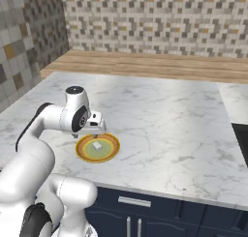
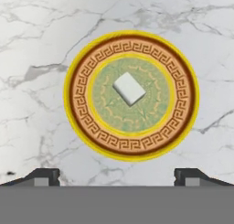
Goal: Pick up the marshmallow and place it in the cup of hot chocolate on the dining counter.
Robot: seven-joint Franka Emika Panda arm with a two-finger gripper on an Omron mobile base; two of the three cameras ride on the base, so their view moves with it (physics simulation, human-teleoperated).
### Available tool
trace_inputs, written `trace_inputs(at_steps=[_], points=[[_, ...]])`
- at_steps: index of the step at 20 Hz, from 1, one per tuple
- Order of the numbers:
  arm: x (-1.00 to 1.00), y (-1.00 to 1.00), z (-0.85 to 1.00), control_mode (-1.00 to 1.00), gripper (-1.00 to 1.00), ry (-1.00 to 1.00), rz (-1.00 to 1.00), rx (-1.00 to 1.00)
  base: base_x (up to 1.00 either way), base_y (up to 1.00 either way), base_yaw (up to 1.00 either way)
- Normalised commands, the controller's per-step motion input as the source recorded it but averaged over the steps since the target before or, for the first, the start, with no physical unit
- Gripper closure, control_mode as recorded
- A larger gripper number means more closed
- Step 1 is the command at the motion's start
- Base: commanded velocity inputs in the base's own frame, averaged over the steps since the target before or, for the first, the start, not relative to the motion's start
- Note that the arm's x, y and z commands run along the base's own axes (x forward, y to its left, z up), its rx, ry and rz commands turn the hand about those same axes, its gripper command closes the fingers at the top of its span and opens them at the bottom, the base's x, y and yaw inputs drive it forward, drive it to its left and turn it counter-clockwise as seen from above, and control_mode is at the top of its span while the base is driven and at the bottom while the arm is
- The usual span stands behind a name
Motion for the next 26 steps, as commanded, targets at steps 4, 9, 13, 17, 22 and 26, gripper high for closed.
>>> trace_inputs(at_steps=[4,9,13,17,22,26], points=[[0.29,0.0,-0.33,-1.0,-1.0,0.0,0.0,0.0,0.0,0.0,0.0],[0.28,0.0,-0.24,-1.0,-1.0,0.0,0.01,0.0,0.0,0.0,0.0],[0.19,-0.02,-0.15,-1.0,-1.0,0.0,0.06,0.0,0.0,0.0,0.0],[0.01,0.0,-0.03,-1.0,-1.0,0.0,0.18,0.0,0.0,0.0,0.0],[0.0,0.0,0.0,-1.0,-1.0,0.0,0.21,0.0,0.0,0.0,0.0],[0.0,0.0,-0.06,-1.0,-1.0,0.0,0.19,0.0,0.0,0.0,0.0]])
